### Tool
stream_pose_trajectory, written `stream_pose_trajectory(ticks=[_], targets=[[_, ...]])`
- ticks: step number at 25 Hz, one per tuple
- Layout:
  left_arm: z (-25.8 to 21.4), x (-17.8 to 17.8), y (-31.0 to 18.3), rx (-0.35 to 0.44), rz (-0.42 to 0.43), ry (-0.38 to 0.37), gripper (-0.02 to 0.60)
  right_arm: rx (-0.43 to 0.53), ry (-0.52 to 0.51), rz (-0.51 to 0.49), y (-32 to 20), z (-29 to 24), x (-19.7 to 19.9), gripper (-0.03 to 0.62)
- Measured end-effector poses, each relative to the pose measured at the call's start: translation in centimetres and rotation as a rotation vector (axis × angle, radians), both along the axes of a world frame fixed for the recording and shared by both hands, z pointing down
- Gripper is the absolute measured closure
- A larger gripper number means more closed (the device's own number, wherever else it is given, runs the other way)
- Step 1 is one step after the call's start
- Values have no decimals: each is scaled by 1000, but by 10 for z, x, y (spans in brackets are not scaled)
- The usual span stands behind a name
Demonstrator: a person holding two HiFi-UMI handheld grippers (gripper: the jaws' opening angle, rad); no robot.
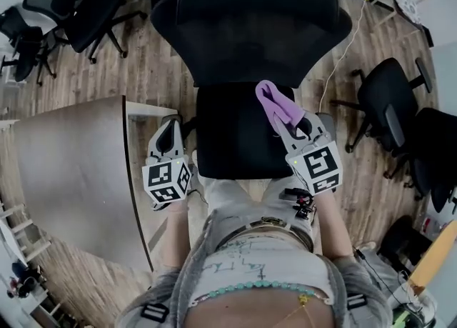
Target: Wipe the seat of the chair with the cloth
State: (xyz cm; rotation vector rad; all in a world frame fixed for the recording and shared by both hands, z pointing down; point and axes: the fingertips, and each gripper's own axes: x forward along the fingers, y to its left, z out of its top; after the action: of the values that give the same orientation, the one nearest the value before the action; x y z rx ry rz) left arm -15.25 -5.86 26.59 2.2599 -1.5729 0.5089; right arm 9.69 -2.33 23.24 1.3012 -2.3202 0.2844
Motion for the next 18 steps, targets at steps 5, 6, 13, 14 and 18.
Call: stream_pose_trajectory(ticks=[5,6,13,14,18], targets=[[-9,-10,-4,19,-3,-63,578,26,11,14,-6,-1,20,546],[-10,-15,-6,23,0,-81,578,39,19,15,-6,-1,21,546],[-6,-41,-16,33,58,-102,578,74,21,77,-8,3,10,546],[-5,-43,-16,33,63,-100,578,76,16,81,-9,3,6,546],[2,-45,-11,36,67,-96,578,81,16,77,-5,3,-4,546]])
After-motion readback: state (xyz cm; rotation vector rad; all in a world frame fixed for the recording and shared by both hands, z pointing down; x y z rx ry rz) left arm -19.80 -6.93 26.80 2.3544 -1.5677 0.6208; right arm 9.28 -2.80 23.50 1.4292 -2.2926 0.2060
